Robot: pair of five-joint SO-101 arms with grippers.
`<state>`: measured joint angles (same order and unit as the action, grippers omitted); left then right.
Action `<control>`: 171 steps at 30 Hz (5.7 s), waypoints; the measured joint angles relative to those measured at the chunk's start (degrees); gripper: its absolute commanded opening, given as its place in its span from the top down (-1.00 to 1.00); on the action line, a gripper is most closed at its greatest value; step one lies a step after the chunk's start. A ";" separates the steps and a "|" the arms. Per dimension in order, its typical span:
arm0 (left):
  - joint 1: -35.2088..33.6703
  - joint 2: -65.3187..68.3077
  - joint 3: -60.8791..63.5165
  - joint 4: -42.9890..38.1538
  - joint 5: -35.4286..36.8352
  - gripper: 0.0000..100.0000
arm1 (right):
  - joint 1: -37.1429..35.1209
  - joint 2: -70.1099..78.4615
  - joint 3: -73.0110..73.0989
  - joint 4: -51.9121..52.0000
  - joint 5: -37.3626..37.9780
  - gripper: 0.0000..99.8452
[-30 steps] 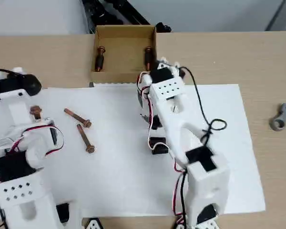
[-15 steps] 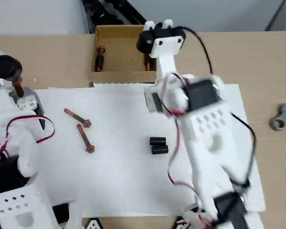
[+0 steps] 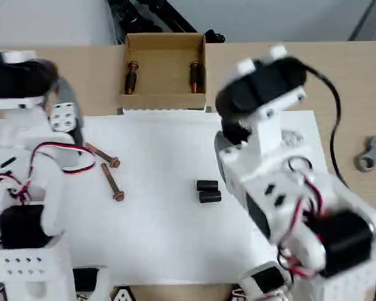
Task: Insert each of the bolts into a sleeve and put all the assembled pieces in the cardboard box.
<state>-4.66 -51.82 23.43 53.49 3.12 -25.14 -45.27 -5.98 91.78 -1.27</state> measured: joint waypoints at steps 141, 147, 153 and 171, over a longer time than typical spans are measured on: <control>32.26 8.18 -3.87 12.57 16.35 0.99 | -13.71 -34.02 75.43 -63.47 -3.43 0.99; 31.56 8.00 -0.35 12.57 16.35 0.99 | -13.98 -33.93 76.13 -63.47 -3.43 0.99; 32.70 8.00 2.64 12.57 16.35 0.87 | -13.63 -33.85 76.40 -63.47 -3.43 0.99; 29.36 8.09 -12.75 29.10 16.18 0.69 | -12.40 -33.93 76.22 -63.47 -3.34 1.00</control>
<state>24.70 -43.74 10.68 82.59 19.30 -37.54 -79.21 70.24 28.31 -4.62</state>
